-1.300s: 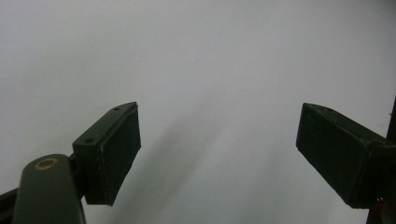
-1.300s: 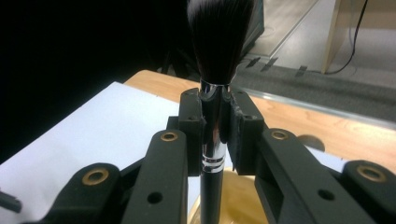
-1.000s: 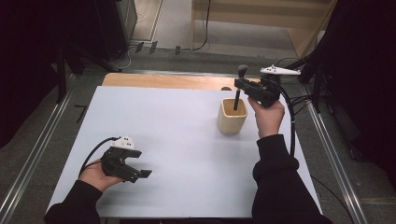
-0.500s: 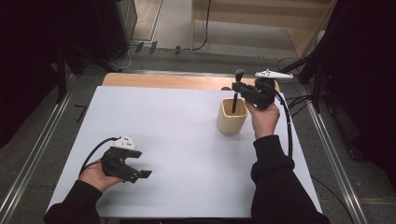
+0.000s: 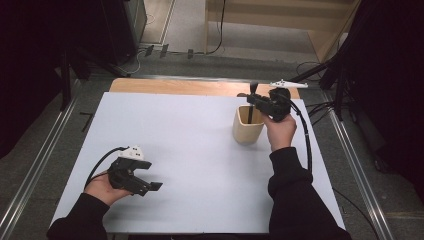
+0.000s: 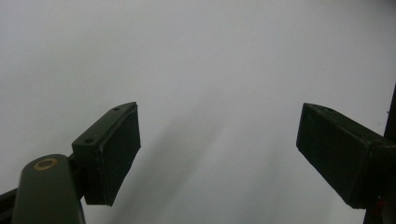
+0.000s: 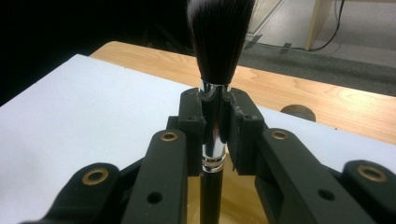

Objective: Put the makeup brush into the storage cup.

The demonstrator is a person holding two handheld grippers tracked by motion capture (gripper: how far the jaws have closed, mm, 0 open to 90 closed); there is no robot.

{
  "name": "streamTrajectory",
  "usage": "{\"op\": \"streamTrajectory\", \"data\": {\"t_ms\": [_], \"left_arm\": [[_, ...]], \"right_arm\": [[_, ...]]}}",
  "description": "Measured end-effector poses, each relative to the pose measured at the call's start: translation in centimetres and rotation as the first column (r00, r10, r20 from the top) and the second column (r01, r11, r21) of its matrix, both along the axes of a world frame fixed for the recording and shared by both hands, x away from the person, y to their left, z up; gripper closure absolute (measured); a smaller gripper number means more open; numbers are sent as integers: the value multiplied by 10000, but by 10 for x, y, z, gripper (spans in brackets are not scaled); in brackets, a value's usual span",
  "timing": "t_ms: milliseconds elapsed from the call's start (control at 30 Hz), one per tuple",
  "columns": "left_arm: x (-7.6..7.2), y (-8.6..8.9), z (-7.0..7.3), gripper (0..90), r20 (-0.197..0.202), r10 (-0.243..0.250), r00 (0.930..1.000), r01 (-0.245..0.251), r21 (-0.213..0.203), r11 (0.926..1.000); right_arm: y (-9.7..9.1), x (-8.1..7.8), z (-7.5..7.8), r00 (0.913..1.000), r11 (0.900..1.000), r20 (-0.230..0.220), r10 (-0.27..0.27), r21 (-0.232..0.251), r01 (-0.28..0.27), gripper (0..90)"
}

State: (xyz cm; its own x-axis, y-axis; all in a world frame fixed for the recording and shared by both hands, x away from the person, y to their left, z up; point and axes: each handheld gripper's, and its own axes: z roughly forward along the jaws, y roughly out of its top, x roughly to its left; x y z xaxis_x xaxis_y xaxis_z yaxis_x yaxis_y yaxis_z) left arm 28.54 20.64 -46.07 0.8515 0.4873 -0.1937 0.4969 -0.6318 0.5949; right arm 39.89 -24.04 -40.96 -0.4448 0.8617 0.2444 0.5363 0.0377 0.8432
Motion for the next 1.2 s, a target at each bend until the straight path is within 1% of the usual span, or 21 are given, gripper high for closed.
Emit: {"op": "streamTrajectory", "data": {"t_ms": [200, 533, 700, 733, 767, 800, 833, 867, 933, 1000, 1100, 1200], "left_arm": [[0, 0, 1, 144, 32, 30, 10000, -30, 8, 10000], [0, 1, 1, 143, 30, 46, 10000, -46, 13, 10000], [0, 1, 1, 143, 28, 43, 10000, -44, 16, 10000], [0, 1, 1, 143, 26, 51, 10000, -51, 3, 10000], [0, 1, 1, 143, 25, 46, 10000, -46, -9, 10000], [0, 1, 1, 142, 31, 53, 10000, -53, -15, 10000], [-1, 1, 2, 142, 45, 55, 10000, -55, -17, 10000], [0, 1, 2, 142, 62, 34, 10000, -34, -6, 10000], [-1, 1, 2, 142, 56, 44, 10000, -44, -8, 10000], [0, 1, 2, 142, 53, 49, 10000, -49, -27, 10000], [0, 1, 2, 141, 79, 49, 10000, -49, -46, 10000], [-1, 2, 3, 141, 82, 81, 9999, -81, -49, 10000]], "right_arm": [[-2, 0, -6, 9998, 10000, -184, -34, 72, 35, 785], [0, -1, -5, 9996, 9999, -269, 119, 98, -116, 783], [0, -1, -5, 9995, 9999, -304, 109, 50, -107, 773], [-1, 0, -5, 9993, 9999, -355, 88, 122, -84, 671], [-2, 0, -5, 9993, 9995, -358, 107, 290, -96, 546], [-3, 0, -4, 9993, 9993, -354, 70, 377, -56, 474], [-3, 0, -4, 9993, 9993, -354, 70, 377, -56, 474], [-4, -1, -2, 9997, 9994, -231, 73, 332, -65, 434], [-4, -2, -1, 9997, 9995, -206, 101, 314, -95, 420], [-5, -4, 1, 9998, 9997, -109, 176, 191, -174, 388], [-4, -6, 2, 9992, 9993, -152, 361, 66, -360, 355], [-4, -8, 3, 9988, 9988, -66, 492, -40, -492, 326]]}}
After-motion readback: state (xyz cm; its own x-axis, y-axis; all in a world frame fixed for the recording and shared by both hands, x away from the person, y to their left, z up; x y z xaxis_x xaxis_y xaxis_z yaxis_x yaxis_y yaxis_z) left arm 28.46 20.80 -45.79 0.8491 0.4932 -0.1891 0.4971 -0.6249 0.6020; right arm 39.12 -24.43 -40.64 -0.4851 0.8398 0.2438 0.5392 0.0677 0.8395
